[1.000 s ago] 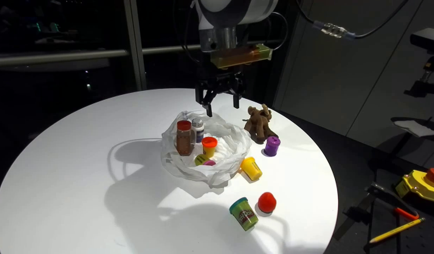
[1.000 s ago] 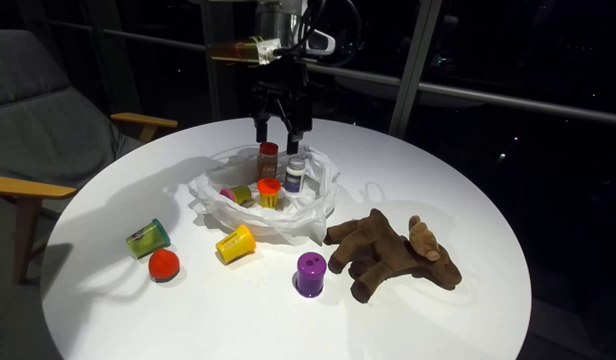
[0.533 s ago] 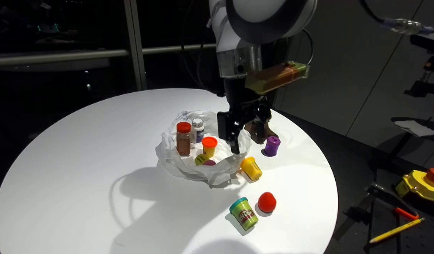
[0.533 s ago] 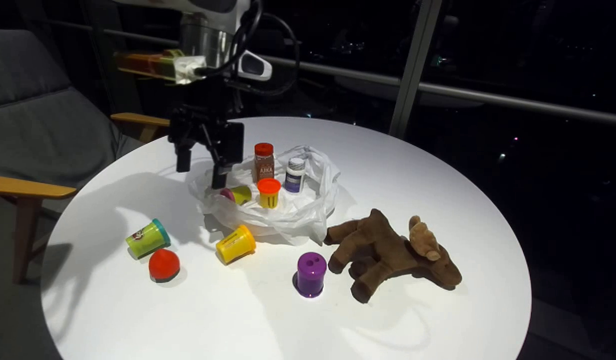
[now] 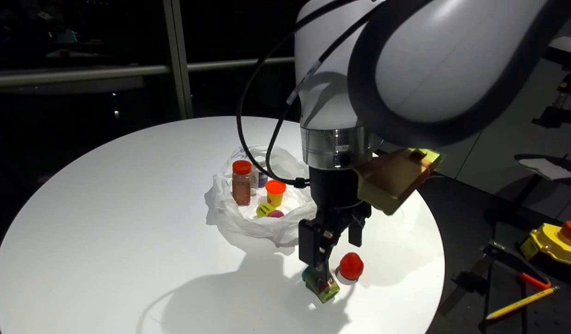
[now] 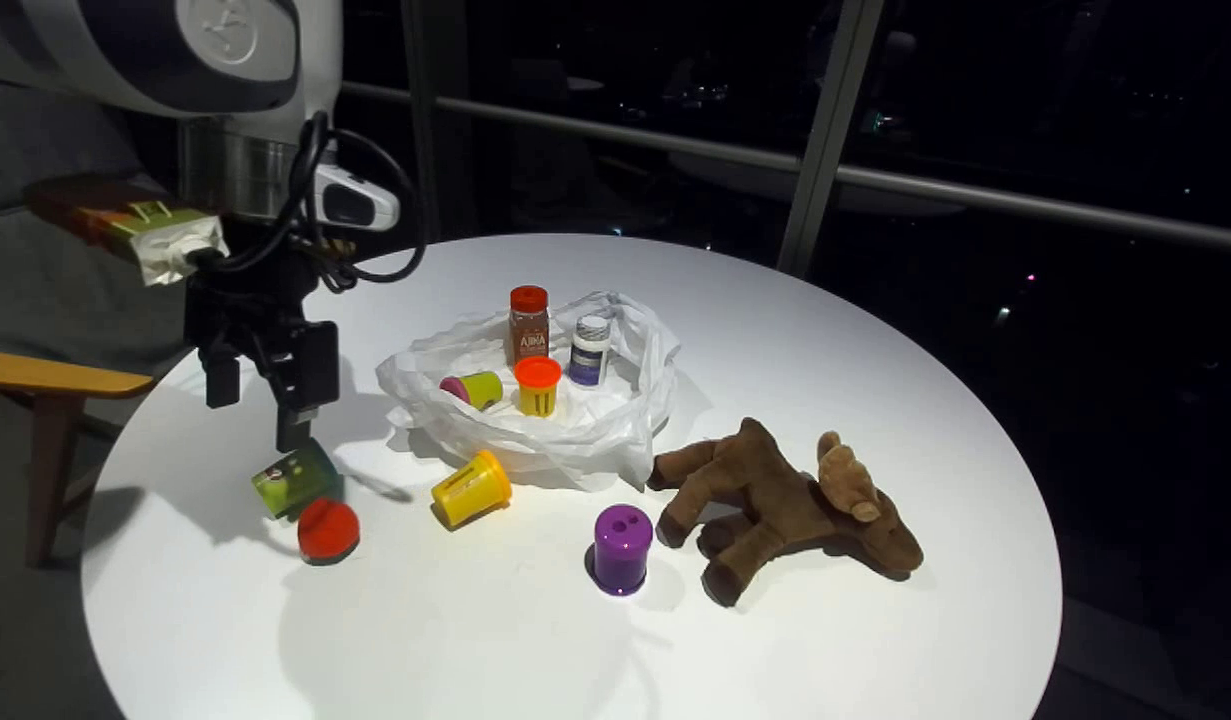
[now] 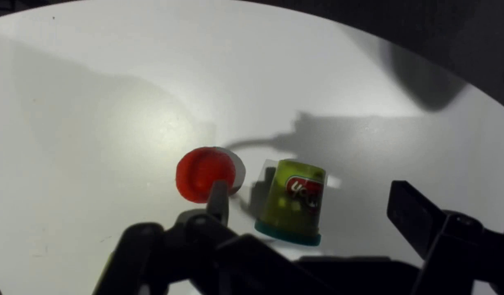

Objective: Put all the objects in the white plastic bag

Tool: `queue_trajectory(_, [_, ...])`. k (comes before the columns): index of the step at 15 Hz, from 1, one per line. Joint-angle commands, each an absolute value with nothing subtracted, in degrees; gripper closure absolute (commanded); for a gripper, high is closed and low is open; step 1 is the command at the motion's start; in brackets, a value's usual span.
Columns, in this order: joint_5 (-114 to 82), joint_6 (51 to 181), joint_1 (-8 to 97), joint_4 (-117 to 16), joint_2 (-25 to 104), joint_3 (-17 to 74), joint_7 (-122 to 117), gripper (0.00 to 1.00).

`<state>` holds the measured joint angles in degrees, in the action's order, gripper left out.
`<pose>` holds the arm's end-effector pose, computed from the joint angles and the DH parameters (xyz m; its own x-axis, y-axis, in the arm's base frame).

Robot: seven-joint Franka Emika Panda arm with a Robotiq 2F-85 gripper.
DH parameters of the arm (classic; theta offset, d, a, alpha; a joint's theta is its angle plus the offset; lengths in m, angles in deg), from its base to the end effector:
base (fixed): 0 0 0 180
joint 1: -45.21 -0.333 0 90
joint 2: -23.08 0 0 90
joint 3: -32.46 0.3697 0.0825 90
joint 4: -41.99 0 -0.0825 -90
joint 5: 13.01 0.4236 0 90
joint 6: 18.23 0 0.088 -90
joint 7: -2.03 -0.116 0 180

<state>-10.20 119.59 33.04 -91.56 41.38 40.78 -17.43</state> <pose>0.4904 0.1867 0.1915 0.9678 -0.0253 -0.2503 -0.0221 -0.9996 0.0157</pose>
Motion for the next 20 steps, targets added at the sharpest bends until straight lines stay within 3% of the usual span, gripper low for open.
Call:
queue_trajectory(1, [-12.74,125.18,29.66,-93.67,41.95,40.45,-20.39,0.0])
queue_trajectory(16, [-16.4,122.52,26.06,-82.85,54.07,36.51,-23.09,0.0])
queue_trajectory(17, [-16.33,122.16,26.06,-82.08,54.51,36.3,-23.18,0.23])
queue_trajectory(18, [-16.33,121.89,26.05,-81.63,54.74,36.08,-23.27,0.25])
queue_trajectory(20, [-16.76,121.37,25.77,-80.83,55.01,35.24,-24.08,0.42])
